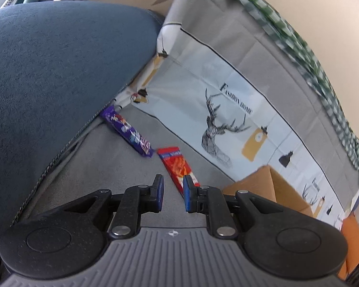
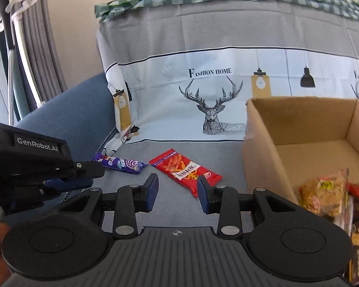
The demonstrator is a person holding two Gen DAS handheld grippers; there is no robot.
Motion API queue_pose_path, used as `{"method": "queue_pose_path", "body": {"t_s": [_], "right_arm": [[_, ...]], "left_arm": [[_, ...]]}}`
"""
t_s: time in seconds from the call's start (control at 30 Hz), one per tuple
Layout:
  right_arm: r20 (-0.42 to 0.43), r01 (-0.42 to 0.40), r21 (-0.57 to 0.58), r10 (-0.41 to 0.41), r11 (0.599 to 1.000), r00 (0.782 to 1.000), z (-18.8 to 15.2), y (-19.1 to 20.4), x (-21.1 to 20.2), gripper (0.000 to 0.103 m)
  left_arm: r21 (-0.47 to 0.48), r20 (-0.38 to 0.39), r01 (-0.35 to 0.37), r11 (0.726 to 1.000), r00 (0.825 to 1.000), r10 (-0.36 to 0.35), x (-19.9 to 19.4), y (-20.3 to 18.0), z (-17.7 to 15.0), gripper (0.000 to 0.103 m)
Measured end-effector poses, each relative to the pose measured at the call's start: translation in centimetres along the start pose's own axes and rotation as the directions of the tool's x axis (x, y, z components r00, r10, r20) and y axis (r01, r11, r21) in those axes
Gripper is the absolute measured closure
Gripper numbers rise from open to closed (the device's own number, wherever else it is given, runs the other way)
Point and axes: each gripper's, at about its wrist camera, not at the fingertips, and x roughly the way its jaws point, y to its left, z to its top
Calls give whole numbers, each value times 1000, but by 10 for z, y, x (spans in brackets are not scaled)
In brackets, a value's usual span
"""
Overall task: Organize snacks
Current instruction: 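Withdraw both grippers from the box toward the remaining snacks, then grasp the purple candy bar with the left gripper while the right gripper grasps the red spicy-strip bag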
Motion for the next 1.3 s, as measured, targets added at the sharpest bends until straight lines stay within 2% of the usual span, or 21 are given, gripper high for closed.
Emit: {"method": "queue_pose_path", "body": {"t_s": [0.07, 0.17, 0.33, 0.4, 0.47, 0.57, 0.7, 0.77, 0.9, 1.03, 1.13, 1.23, 1.27, 1.3], "right_arm": [[-2, -8, 17, 8, 1000, 1000, 2, 1, 9, 66], [-7, 24, 18, -24, 1000, 1000, 4, 5, 26, 66], [-8, 72, 28, -72, 997, 997, 12, 5, 59, 63], [-24, 83, 32, -82, 996, 996, 16, 4, 75, 56], [-67, 81, 17, -80, 997, 994, 18, 3, 92, 42], [-145, 82, -60, -90, 995, 985, 16, 11, 116, 36], [-152, 101, -130, -120, 986, 981, 16, 19, 133, 27], [-153, 120, -150, -143, 981, 978, 16, 20, 143, 25], [-175, 164, -149, -189, 975, 966, 17, 11, 161, 25], [-206, 165, -125, -188, 978, 960, 16, 2, 176, 17], [-213, 154, -121, -177, 981, 961, 15, -1, 184, 11], [-227, 133, -96, -152, 986, 962, 18, -5, 190, 11], [-237, 117, -78, -132, 990, 962, 18, -7, 191, 11], [-250, 100, -59, -112, 993, 962, 17, -9, 192, 11]], "left_arm": [[10, 16, -20, 1000, 1000, 19, 4, 2, -1, 86], [-42, 3, -32, 999, 999, 32, 14, 10, 0, 86], [-96, 26, -46, 994, 998, 49, 31, 19, 7, 86], [-119, 26, -56, 991, 998, 59, 40, 23, 10, 85], [-143, 28, -66, 987, 997, 70, 50, 27, 14, 85], [-181, 27, -92, 979, 995, 98, 66, 33, 20, 79], [-188, 28, -126, 974, 991, 133, 89, 39, 28, 60], [-188, 21, -141, 972, 989, 148, 101, 43, 31, 55], [-120, 36, -197, 973, 979, 202, 122, 43, 37, 46], [-64, 57, -213, 975, 974, 217, 137, 39, 41, 43], [-24, 48, -234, 972, 971, 235, 149, 36, 41, 43], [18, 29, -266, 964, 964, 266, 160, 34, 39, 45], [34, 31, -272, 962, 962, 271, 162, 32, 38, 46], [53, 32, -275, 960, 961, 274, 164, 31, 38, 53]]}}
